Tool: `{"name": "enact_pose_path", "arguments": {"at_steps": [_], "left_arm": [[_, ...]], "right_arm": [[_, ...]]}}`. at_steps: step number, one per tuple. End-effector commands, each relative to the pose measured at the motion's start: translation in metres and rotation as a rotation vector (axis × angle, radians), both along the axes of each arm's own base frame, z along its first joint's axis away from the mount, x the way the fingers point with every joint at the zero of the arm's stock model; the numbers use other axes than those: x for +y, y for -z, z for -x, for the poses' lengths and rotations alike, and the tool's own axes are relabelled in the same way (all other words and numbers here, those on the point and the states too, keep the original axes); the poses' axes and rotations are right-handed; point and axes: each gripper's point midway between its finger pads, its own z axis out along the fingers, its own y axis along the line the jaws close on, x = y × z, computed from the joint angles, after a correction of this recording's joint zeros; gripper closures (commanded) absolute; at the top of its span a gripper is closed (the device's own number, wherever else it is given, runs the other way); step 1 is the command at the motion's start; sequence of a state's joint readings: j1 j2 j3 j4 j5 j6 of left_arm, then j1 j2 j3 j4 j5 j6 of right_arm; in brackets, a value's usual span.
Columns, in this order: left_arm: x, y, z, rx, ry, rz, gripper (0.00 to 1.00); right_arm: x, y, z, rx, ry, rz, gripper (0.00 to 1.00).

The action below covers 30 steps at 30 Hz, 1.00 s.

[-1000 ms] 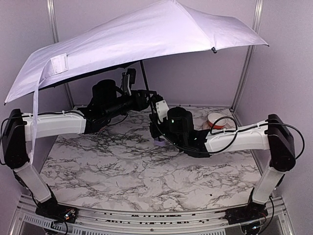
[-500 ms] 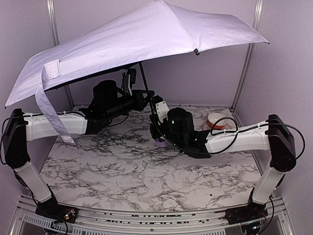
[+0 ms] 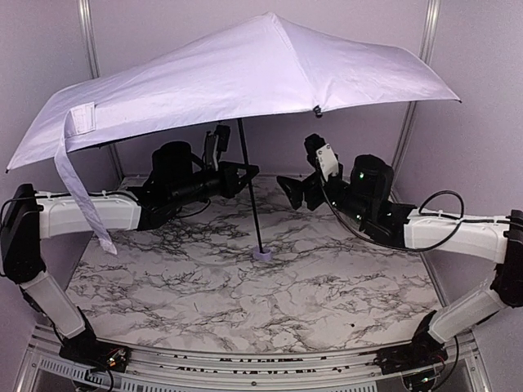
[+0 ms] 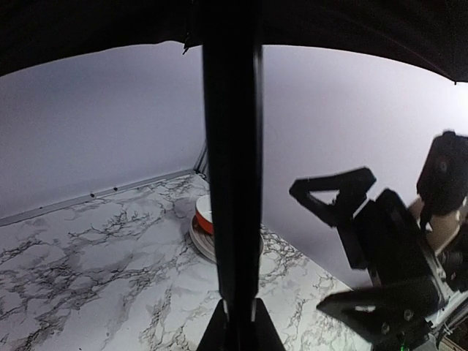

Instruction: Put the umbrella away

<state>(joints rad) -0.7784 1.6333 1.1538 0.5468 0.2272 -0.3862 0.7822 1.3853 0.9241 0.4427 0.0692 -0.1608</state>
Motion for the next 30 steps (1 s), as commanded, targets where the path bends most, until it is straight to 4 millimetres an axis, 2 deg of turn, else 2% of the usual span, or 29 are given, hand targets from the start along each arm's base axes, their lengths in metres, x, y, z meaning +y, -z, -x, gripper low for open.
{"name": "enact_pose_path", "arguments": {"at_steps": [1,4,6,9,13,15,18,24,28,30], "left_arm": [[-0.019,-0.037,0.057,-0.132,0.249,0.043,1.00],[-0.035,-0.036,0.091,-0.136,0.405,0.047,1.00],[-0.041,-0.036,0.105,-0.139,0.465,0.048,1.00],[-0.045,-0.034,0.111,-0.122,0.488,0.051,1.00],[-0.047,-0.028,0.107,-0.086,0.478,0.052,1.00],[-0.048,-0.026,0.107,-0.074,0.475,0.052,1.00],[-0.050,-0.021,0.107,-0.071,0.471,0.044,1.00],[-0.054,-0.015,0.104,-0.061,0.460,0.036,1.00],[-0.051,-0.012,0.104,-0.066,0.445,0.027,1.00],[-0.050,-0.009,0.104,-0.068,0.441,0.021,1.00]], "right_arm": [[0.025,-0.027,0.036,-0.014,-0.354,0.057,0.00],[0.030,-0.052,0.049,-0.020,-0.477,0.000,0.00],[0.033,-0.069,0.058,-0.031,-0.536,-0.058,0.00],[0.040,-0.082,0.071,-0.032,-0.633,-0.107,0.00],[0.044,-0.094,0.072,-0.033,-0.668,-0.154,0.05],[0.045,-0.097,0.069,-0.026,-0.662,-0.172,0.13],[0.044,-0.101,0.063,-0.015,-0.639,-0.198,0.31],[0.055,-0.104,0.055,0.046,-0.669,-0.255,0.40],[0.056,-0.105,0.046,0.059,-0.640,-0.269,0.60],[0.055,-0.108,0.045,0.057,-0.629,-0.283,0.75]]}}
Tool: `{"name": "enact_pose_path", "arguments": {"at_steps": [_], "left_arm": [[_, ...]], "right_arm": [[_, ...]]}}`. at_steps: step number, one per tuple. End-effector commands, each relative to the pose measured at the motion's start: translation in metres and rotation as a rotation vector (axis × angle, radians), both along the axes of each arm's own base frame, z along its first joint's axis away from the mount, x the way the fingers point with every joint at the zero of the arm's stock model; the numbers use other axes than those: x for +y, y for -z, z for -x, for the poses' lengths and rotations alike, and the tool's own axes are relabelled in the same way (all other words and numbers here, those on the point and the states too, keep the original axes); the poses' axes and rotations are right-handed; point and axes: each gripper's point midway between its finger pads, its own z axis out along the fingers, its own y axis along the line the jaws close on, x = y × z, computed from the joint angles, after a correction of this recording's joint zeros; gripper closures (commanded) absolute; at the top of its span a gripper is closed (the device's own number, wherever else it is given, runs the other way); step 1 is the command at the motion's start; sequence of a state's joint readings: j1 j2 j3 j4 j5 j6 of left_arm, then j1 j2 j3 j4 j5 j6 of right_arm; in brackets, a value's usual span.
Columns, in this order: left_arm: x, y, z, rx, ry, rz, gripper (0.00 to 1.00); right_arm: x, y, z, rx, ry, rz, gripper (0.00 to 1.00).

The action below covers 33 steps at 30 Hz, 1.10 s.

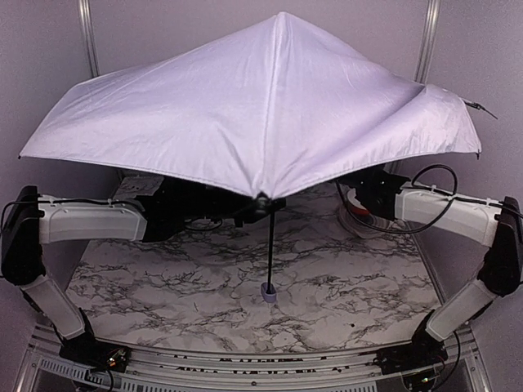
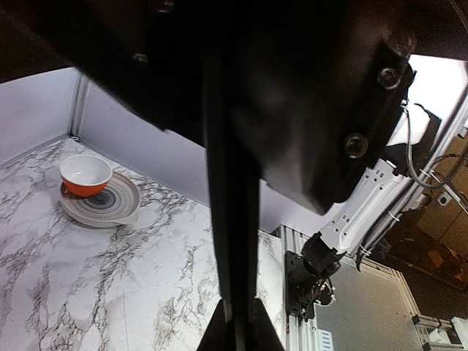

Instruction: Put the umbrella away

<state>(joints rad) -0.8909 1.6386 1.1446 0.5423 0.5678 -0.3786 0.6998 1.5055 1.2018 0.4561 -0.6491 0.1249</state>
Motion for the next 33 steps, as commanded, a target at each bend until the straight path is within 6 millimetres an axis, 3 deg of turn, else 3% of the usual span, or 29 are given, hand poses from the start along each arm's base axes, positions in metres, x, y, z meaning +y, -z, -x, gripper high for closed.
{"name": "enact_pose_path", "arguments": {"at_steps": [1,3,4,6,7,10,15,21,27,31,33], "left_arm": [[0.003,-0.015,0.001,-0.076,-0.018,0.043,1.00],[0.004,-0.012,-0.001,-0.076,-0.029,0.037,1.00],[0.004,-0.010,-0.003,-0.076,-0.042,0.033,0.95],[0.006,-0.004,-0.010,-0.072,-0.083,0.019,0.68],[0.006,0.002,-0.016,-0.068,-0.113,0.008,0.60],[0.011,0.024,-0.034,-0.046,-0.218,-0.036,0.56],[0.009,0.058,-0.044,-0.013,-0.261,-0.097,0.52],[0.004,0.075,-0.045,-0.019,-0.266,-0.133,0.61],[0.001,0.074,-0.045,-0.005,-0.273,-0.127,1.00],[-0.001,0.060,-0.041,0.042,-0.254,-0.085,1.00],[-0.005,0.050,-0.038,0.087,-0.231,-0.054,1.00]], "right_arm": [[-0.006,-0.027,-0.007,-0.006,0.037,-0.075,0.82],[-0.009,-0.030,-0.010,0.013,0.058,-0.101,0.88],[-0.010,-0.030,-0.012,0.024,0.069,-0.114,0.92],[-0.012,-0.032,-0.019,0.058,0.105,-0.137,1.00],[-0.014,-0.033,-0.023,0.078,0.124,-0.152,1.00],[-0.019,-0.035,-0.030,0.109,0.169,-0.179,1.00],[-0.025,-0.041,-0.037,0.135,0.222,-0.207,1.00],[-0.027,-0.043,-0.041,0.160,0.242,-0.215,1.00],[-0.026,-0.043,-0.044,0.167,0.256,-0.198,1.00],[-0.027,-0.044,-0.049,0.160,0.261,-0.184,0.99],[-0.030,-0.046,-0.054,0.173,0.238,-0.197,0.82]]}}
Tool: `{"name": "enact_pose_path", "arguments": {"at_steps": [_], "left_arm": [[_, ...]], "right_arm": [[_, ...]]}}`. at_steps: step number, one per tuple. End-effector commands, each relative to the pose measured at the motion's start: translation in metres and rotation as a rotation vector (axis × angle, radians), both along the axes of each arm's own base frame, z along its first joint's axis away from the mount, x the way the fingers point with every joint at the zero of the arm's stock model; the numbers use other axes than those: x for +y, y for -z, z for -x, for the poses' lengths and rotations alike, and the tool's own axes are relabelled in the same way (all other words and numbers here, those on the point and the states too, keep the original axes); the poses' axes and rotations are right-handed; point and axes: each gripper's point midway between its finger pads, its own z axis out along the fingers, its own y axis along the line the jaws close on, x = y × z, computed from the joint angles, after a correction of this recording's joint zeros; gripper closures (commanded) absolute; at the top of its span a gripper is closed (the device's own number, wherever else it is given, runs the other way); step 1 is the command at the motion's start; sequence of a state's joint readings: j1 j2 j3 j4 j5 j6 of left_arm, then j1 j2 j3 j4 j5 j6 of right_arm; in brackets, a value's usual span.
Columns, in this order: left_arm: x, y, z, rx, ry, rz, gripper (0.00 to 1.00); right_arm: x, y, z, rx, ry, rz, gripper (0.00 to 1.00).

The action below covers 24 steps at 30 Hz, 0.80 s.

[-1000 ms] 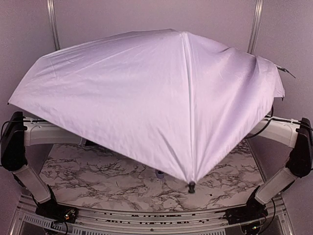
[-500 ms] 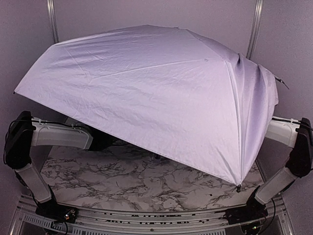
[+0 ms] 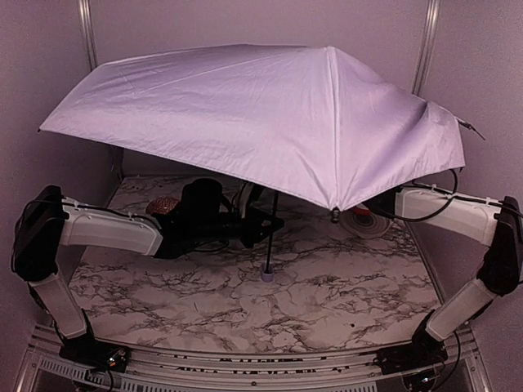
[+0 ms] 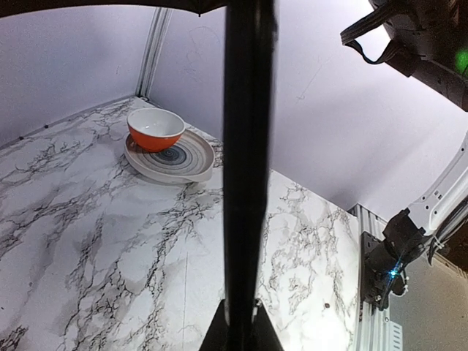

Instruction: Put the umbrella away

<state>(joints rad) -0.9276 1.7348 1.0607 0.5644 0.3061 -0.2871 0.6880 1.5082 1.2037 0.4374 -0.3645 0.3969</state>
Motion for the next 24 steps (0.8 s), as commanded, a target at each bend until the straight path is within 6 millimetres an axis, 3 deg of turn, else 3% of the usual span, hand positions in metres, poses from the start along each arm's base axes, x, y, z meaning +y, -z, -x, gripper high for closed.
{"name": "enact_pose_path", "arguments": {"at_steps": [1,4,7,11,16,24], "left_arm": [[-0.003,-0.040,-0.006,0.108,-0.012,0.138,1.00],[-0.006,-0.052,-0.003,0.125,-0.010,0.168,1.00],[0.002,-0.058,-0.011,0.129,-0.115,0.189,1.00],[0.018,-0.061,-0.018,0.019,-0.311,0.158,1.00],[0.025,-0.064,-0.023,-0.019,-0.377,0.146,1.00],[0.025,-0.062,-0.028,-0.044,-0.401,0.115,1.00]], "right_arm": [[-0.012,-0.048,-0.006,-0.123,-0.019,-0.084,0.74],[-0.025,-0.057,-0.018,-0.111,-0.042,-0.174,0.62],[-0.036,-0.063,-0.034,-0.090,-0.043,-0.272,0.52],[-0.033,-0.075,-0.042,-0.114,-0.112,-0.354,0.38],[-0.021,-0.080,-0.047,-0.101,-0.204,-0.405,0.31],[-0.019,-0.084,-0.061,-0.043,-0.198,-0.451,0.21]]}}
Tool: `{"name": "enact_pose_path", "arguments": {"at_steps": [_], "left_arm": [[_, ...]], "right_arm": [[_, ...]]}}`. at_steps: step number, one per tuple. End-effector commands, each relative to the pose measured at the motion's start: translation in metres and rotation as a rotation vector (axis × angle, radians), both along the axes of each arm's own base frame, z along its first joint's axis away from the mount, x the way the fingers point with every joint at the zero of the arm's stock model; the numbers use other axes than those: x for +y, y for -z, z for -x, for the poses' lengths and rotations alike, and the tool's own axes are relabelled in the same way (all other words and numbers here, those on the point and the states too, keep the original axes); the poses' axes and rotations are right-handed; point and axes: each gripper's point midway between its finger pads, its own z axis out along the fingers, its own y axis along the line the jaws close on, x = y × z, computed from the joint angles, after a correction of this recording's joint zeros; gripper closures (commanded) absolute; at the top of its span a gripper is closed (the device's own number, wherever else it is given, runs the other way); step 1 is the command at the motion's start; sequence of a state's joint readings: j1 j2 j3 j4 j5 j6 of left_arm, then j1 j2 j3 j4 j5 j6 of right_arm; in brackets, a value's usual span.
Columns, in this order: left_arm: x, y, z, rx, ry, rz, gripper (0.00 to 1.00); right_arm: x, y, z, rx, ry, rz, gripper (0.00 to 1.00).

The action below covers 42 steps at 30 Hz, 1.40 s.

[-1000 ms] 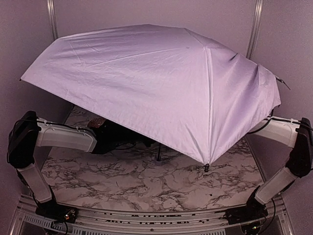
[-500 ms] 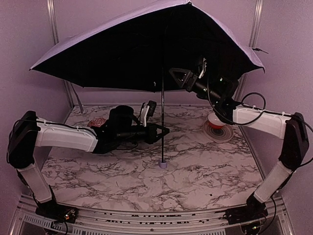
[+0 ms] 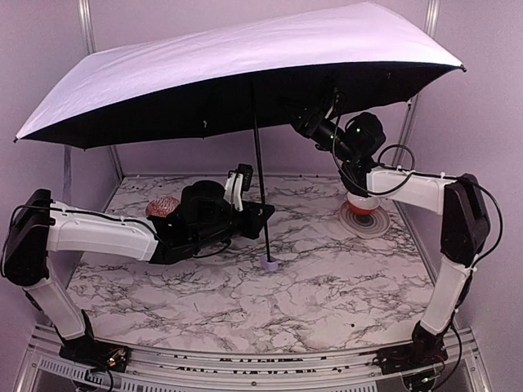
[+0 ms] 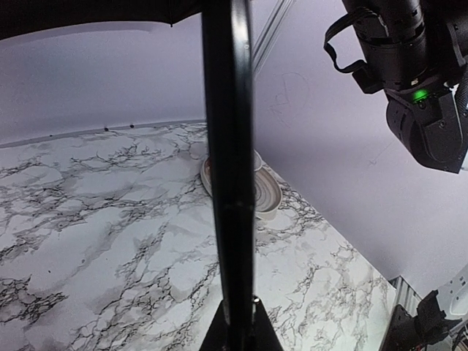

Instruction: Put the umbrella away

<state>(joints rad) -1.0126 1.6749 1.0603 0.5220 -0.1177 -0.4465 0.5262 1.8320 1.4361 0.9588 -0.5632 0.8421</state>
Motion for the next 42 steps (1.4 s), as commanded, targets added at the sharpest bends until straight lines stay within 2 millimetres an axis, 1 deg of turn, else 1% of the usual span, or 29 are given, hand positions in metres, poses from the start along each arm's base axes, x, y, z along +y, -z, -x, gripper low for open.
{"name": "enact_pose_path", "arguments": {"at_steps": [1,7,15,16,22,23,24,26,29,32,36,39,42], "left_arm": [[0.006,-0.044,-0.007,-0.114,-0.040,0.049,1.00],[-0.004,-0.046,-0.002,-0.100,0.010,0.068,1.00],[-0.003,-0.047,-0.001,-0.100,0.015,0.068,1.00],[-0.003,-0.047,-0.001,-0.100,0.017,0.067,1.00],[-0.010,-0.040,0.002,-0.086,0.051,0.060,1.00],[-0.011,-0.040,0.003,-0.084,0.060,0.063,1.00],[-0.012,-0.039,0.004,-0.081,0.068,0.063,1.00],[-0.015,-0.038,0.006,-0.078,0.085,0.061,1.00],[-0.020,-0.036,0.010,-0.077,0.116,0.056,1.00],[-0.021,-0.034,0.010,-0.072,0.123,0.056,1.00],[-0.022,-0.036,0.011,-0.075,0.129,0.060,1.00],[-0.022,-0.037,0.012,-0.080,0.132,0.059,1.00],[-0.023,-0.037,0.014,-0.081,0.137,0.056,1.00]], "right_arm": [[-0.003,-0.030,0.008,-0.029,-0.042,-0.083,0.20],[0.003,-0.032,0.004,0.002,-0.104,-0.125,0.15],[0.005,-0.043,0.002,-0.016,-0.125,-0.176,0.20],[0.007,-0.042,0.001,-0.015,-0.132,-0.174,0.20],[0.026,-0.051,-0.001,-0.019,-0.183,-0.178,0.17],[0.030,-0.049,-0.001,-0.013,-0.192,-0.176,0.17],[0.031,-0.058,0.002,-0.029,-0.202,-0.186,0.17],[0.035,-0.060,0.001,-0.025,-0.211,-0.187,0.17],[0.042,-0.060,0.000,-0.017,-0.228,-0.188,0.21],[0.044,-0.064,0.004,-0.025,-0.247,-0.204,0.35],[0.043,-0.065,0.005,-0.027,-0.244,-0.219,0.48],[0.041,-0.065,0.006,-0.026,-0.247,-0.237,0.49],[0.041,-0.066,0.005,-0.025,-0.243,-0.243,0.45]]}}
